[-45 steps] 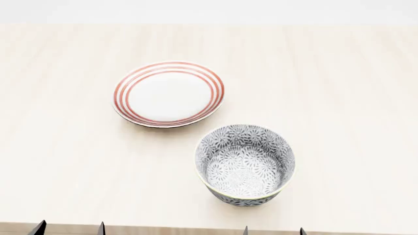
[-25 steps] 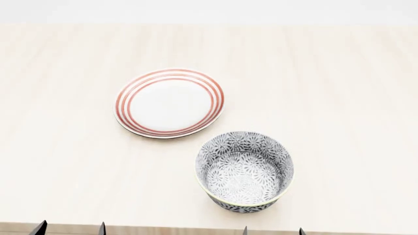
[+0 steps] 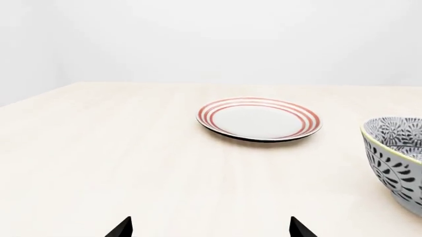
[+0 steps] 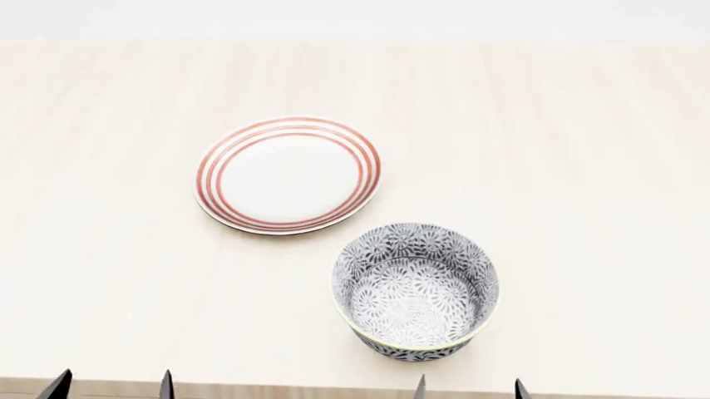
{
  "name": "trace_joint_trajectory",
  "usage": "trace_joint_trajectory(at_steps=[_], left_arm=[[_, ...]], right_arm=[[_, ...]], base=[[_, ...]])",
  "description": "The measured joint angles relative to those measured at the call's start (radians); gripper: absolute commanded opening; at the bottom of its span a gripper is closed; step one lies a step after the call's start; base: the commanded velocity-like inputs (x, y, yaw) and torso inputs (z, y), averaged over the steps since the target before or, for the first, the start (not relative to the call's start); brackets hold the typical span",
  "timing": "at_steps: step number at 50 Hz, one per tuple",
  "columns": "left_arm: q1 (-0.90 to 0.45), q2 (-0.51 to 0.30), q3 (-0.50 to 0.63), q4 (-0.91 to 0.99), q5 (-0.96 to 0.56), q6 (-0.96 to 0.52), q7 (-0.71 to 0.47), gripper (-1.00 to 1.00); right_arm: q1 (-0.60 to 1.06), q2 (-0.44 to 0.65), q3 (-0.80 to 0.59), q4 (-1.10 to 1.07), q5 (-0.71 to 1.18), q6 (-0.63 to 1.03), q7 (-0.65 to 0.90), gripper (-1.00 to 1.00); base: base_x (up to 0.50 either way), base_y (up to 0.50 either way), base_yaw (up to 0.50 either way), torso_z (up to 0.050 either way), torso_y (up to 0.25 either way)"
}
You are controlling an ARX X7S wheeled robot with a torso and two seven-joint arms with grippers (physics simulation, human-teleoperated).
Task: Put the bowl on the plate.
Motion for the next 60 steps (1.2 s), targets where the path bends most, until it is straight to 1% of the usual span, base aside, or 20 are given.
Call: trace_joint_trajectory(at_steps=[7,16,24,35,38,41,43,52,60], left_arm=[[-0.008,-0.01,-0.031,0.119,-0.009,0.067,-0.05,1.0],[-0.01,-0.024,-0.058,0.253,-0.002,0.145,-0.106,1.0],[-0.01,-0.036,-0.06,0.3,0.001,0.179,-0.134,1.0],[-0.007,-0.051,-0.05,0.319,0.0,0.194,-0.158,1.0],[-0.007,-0.055,-0.044,0.322,-0.003,0.186,-0.161,1.0],[-0.009,-0.058,-0.033,0.329,-0.018,0.146,-0.161,1.0],[-0.014,-0.059,-0.023,0.335,-0.04,0.089,-0.159,1.0],[-0.062,-0.055,0.041,0.36,-0.206,-0.274,-0.139,1.0],[-0.123,-0.029,0.088,0.361,-0.369,-0.569,-0.135,1.0]], right_arm=[[0.001,0.008,0.022,-0.099,0.047,-0.115,0.01,1.0],[0.005,0.024,0.039,-0.19,0.086,-0.21,0.026,1.0],[0.007,0.036,0.038,-0.221,0.1,-0.248,0.039,1.0],[0.008,0.051,0.027,-0.228,0.103,-0.275,0.054,1.0],[0.009,0.055,0.023,-0.228,0.102,-0.279,0.059,1.0],[0.009,0.058,0.02,-0.229,0.101,-0.282,0.064,1.0],[0.009,0.06,0.019,-0.229,0.101,-0.284,0.068,1.0],[0.009,0.069,0.012,-0.23,0.101,-0.288,0.085,1.0],[0.012,0.078,0.011,-0.228,0.104,-0.287,0.101,1.0]], base=[[0.03,0.0,0.0,0.0,0.0],[0.48,0.0,0.0,0.0,0.0],[0.5,0.0,0.0,0.0,0.0],[0.5,0.0,0.0,0.0,0.0],[0.16,0.0,0.0,0.0,0.0],[0.0,0.0,0.0,0.0,0.0],[0.0,0.0,0.0,0.0,0.0],[0.0,0.0,0.0,0.0,0.0],[0.0,0.0,0.0,0.0,0.0]])
